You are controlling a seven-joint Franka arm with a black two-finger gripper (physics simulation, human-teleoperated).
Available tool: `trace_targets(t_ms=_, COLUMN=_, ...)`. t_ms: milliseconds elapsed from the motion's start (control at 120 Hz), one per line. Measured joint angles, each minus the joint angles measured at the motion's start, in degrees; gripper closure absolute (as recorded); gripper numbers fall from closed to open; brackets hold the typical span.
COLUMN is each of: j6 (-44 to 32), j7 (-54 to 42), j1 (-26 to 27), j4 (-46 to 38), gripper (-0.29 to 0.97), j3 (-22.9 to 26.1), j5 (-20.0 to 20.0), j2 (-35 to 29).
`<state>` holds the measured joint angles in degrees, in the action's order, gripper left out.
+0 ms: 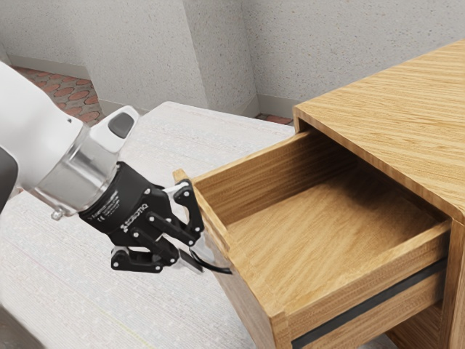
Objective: Pull the drawer handle with one arm to open the drawer
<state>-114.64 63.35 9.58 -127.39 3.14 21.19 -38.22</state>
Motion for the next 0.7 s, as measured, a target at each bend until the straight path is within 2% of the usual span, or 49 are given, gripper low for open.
trace_targets(t_ms=450, j6=2.16, j7=0.52, j1=0.62, j4=-0.73, gripper=0.66, j3=-0.86, j5=-0.72, j2=-2.32)
trace_targets(t_ms=600, j6=3.48, j7=0.81, j1=0.69, j4=-0.68, gripper=0.65, j3=-0.86, j5=-0.81, j2=-5.03)
trace_targets(t_ms=650, j6=4.18, j7=0.94, j1=0.70, j4=-0.52, gripper=0.63, j3=-0.85, j5=-0.84, j2=-6.60)
trace_targets(t_ms=700, j6=4.82, j7=1.06, j1=0.66, j4=-0.01, gripper=0.53, j3=-0.90, j5=-0.90, j2=-8.29)
